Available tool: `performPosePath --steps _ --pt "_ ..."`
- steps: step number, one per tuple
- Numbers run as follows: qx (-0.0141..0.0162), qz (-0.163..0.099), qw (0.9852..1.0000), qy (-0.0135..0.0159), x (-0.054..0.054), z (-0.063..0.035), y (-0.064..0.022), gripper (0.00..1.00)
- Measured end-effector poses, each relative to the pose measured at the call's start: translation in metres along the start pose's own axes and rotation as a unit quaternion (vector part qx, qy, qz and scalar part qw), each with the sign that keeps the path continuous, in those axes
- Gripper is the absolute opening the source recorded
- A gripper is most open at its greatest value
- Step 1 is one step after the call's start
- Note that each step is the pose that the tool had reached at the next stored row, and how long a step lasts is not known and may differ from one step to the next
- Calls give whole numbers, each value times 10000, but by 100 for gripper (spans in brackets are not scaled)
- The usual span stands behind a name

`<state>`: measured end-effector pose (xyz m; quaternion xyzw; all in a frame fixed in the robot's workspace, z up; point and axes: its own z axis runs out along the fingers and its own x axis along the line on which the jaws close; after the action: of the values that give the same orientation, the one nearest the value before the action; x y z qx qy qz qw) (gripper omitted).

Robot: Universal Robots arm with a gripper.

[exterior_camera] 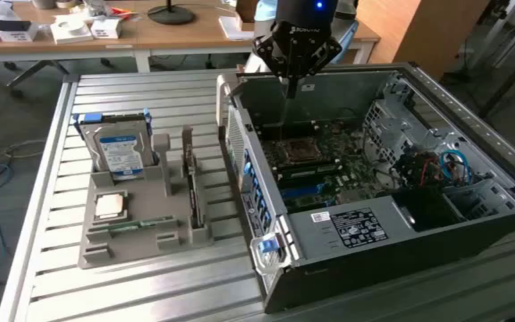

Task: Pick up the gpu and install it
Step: 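Reach for the gpu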

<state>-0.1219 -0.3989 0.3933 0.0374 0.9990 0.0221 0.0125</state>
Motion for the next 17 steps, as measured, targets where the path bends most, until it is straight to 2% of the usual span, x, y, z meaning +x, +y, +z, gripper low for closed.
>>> performPosePath --steps 13,17 --pt "0 0 10000 0 0 0 0 11" --pt "0 0 10000 0 43 -1 -3 11"
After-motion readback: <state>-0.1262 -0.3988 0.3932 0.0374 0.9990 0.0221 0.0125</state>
